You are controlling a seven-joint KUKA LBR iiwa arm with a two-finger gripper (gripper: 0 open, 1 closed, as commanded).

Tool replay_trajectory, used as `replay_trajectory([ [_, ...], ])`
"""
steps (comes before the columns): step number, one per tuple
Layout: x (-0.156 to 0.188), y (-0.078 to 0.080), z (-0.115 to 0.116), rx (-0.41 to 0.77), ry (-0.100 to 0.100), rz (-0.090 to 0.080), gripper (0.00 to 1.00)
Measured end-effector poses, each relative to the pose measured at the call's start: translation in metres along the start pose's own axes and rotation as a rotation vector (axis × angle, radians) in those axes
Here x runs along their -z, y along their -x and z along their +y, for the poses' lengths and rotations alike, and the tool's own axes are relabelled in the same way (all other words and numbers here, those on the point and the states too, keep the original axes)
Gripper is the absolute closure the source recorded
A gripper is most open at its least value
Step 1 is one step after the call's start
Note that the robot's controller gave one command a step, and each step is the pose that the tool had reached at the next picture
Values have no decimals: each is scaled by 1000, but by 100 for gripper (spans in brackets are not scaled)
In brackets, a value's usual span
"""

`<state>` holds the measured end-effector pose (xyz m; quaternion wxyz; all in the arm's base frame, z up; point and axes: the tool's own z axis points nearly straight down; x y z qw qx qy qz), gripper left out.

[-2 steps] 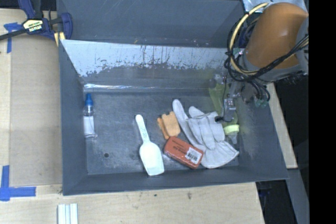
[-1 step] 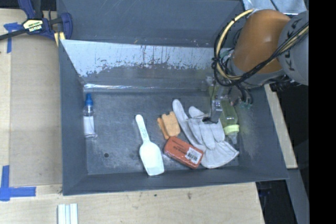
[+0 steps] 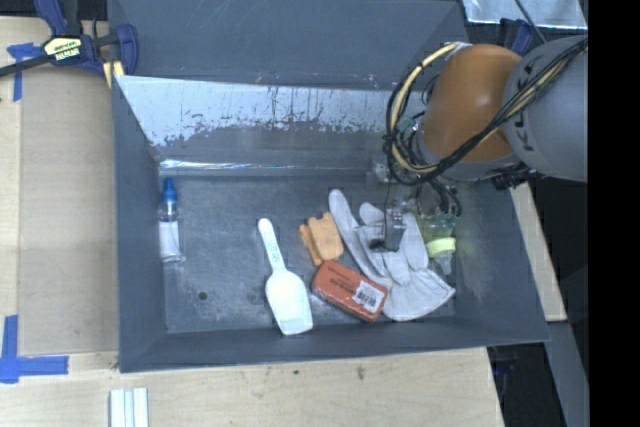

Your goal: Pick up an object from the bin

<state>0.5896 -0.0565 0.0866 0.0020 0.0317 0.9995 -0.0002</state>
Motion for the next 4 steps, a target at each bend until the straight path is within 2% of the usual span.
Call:
replay_trajectory([
  [1, -13, -19, 72, -315, 0, -8, 100],
  [2, -13, -19, 72, -315, 0, -8, 100],
  [3, 36, -24, 83, -325, -3, 8, 100],
  [4, 200, -2, 100, -325, 0, 0, 100],
])
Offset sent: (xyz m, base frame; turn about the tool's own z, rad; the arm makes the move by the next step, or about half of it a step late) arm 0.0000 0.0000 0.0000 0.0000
